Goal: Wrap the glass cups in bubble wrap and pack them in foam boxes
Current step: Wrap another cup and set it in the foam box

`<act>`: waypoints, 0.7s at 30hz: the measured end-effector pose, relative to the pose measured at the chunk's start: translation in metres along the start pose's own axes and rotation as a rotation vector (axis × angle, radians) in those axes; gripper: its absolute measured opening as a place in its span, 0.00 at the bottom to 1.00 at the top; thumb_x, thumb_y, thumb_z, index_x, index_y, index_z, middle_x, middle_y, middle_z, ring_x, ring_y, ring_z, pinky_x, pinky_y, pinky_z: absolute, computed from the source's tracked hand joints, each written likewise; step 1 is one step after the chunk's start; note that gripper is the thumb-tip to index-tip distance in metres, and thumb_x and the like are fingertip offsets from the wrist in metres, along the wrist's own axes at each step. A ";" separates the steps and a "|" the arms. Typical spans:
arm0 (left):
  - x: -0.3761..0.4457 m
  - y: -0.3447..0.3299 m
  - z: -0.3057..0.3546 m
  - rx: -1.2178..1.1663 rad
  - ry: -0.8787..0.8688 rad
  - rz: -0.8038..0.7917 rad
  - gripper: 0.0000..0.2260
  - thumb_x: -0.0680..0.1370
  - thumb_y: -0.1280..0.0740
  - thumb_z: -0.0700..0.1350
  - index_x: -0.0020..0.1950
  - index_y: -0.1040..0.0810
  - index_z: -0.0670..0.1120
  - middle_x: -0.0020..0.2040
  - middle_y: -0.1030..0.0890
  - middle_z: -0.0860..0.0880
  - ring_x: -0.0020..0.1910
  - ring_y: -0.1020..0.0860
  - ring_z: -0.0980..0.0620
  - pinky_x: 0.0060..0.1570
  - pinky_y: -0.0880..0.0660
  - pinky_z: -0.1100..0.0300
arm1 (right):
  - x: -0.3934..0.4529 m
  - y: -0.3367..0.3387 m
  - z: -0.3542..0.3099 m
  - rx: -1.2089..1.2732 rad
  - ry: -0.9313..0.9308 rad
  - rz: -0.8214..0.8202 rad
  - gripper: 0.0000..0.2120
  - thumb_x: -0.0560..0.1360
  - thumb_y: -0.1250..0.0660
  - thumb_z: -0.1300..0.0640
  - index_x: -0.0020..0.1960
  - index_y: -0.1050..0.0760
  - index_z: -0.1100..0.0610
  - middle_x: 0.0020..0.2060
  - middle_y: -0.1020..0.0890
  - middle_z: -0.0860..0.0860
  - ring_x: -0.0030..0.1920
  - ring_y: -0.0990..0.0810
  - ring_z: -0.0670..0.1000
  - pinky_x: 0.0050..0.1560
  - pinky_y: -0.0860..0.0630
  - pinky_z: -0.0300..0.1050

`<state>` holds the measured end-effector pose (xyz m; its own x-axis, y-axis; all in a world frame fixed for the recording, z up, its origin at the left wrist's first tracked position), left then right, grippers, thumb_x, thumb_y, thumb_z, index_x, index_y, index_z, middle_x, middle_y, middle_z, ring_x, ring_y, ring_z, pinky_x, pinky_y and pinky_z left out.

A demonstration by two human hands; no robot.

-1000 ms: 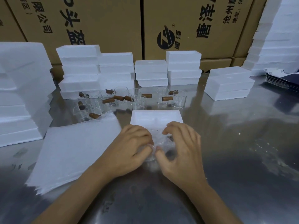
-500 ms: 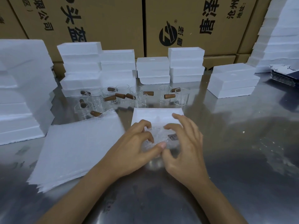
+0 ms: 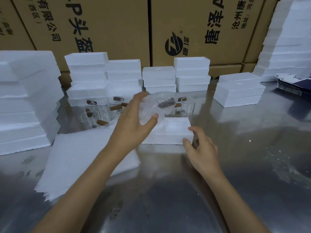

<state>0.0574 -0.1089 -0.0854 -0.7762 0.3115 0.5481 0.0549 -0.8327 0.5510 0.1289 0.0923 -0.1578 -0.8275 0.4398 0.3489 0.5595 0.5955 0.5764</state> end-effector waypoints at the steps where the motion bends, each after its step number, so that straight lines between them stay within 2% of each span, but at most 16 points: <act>1: 0.008 -0.005 -0.003 0.028 -0.007 -0.063 0.26 0.79 0.33 0.52 0.76 0.37 0.60 0.70 0.31 0.60 0.68 0.33 0.62 0.65 0.33 0.63 | 0.000 0.000 0.001 -0.005 0.005 0.000 0.17 0.77 0.33 0.52 0.64 0.29 0.46 0.44 0.22 0.47 0.48 0.29 0.47 0.57 0.37 0.46; 2: 0.013 -0.010 -0.008 0.065 -0.007 -0.130 0.27 0.81 0.34 0.51 0.78 0.38 0.58 0.73 0.33 0.55 0.72 0.36 0.58 0.71 0.35 0.57 | -0.001 0.001 0.001 -0.004 0.007 -0.001 0.17 0.77 0.33 0.53 0.64 0.29 0.46 0.44 0.22 0.47 0.48 0.29 0.47 0.57 0.37 0.45; 4: 0.020 -0.020 -0.019 0.126 0.030 -0.273 0.26 0.82 0.36 0.49 0.79 0.39 0.59 0.75 0.37 0.49 0.76 0.40 0.51 0.73 0.37 0.49 | -0.002 0.001 0.002 0.000 0.012 -0.001 0.17 0.77 0.33 0.53 0.65 0.29 0.46 0.44 0.22 0.46 0.48 0.29 0.47 0.57 0.36 0.45; 7: 0.017 -0.032 -0.035 0.287 0.043 -0.424 0.25 0.83 0.38 0.48 0.78 0.41 0.61 0.78 0.40 0.47 0.78 0.43 0.46 0.76 0.45 0.46 | -0.001 0.000 0.003 -0.017 0.016 0.005 0.18 0.77 0.34 0.54 0.65 0.29 0.45 0.47 0.22 0.43 0.54 0.26 0.48 0.58 0.37 0.44; 9: 0.015 -0.037 -0.039 0.352 0.031 -0.425 0.24 0.83 0.40 0.49 0.78 0.41 0.63 0.79 0.42 0.48 0.78 0.44 0.46 0.76 0.49 0.47 | -0.001 -0.002 0.002 -0.064 0.019 0.006 0.18 0.77 0.34 0.53 0.66 0.31 0.45 0.48 0.23 0.42 0.57 0.26 0.48 0.57 0.39 0.44; 14: 0.017 -0.040 -0.044 0.292 0.083 -0.416 0.23 0.84 0.42 0.51 0.79 0.42 0.62 0.80 0.42 0.48 0.79 0.45 0.47 0.77 0.48 0.46 | 0.004 -0.006 0.002 -0.121 0.029 0.008 0.17 0.76 0.36 0.53 0.65 0.33 0.46 0.48 0.24 0.41 0.55 0.25 0.50 0.57 0.42 0.44; 18: 0.015 -0.042 -0.047 0.484 0.041 -0.429 0.24 0.85 0.47 0.54 0.80 0.48 0.61 0.81 0.45 0.49 0.80 0.50 0.49 0.77 0.54 0.48 | 0.014 -0.008 0.004 -0.090 -0.008 -0.014 0.17 0.75 0.36 0.53 0.63 0.32 0.46 0.50 0.26 0.39 0.58 0.27 0.49 0.58 0.44 0.44; 21: 0.016 -0.047 -0.044 0.523 0.109 -0.430 0.24 0.85 0.49 0.56 0.81 0.50 0.61 0.81 0.47 0.48 0.79 0.47 0.44 0.76 0.48 0.46 | 0.018 -0.010 0.007 -0.061 -0.029 -0.027 0.17 0.74 0.35 0.53 0.62 0.32 0.45 0.49 0.25 0.39 0.58 0.27 0.49 0.58 0.43 0.45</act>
<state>0.0150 -0.0852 -0.1306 -0.8543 0.4943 0.1609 0.0020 -0.3064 0.9519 0.1092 0.0992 -0.1628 -0.8400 0.4439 0.3120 0.5328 0.5659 0.6292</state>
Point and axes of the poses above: each hand's wrist, its own x-axis towards the middle knuckle, its own y-axis out of the back of the hand, z = x × y, the point moved 2 cm from there along x, towards the middle knuckle
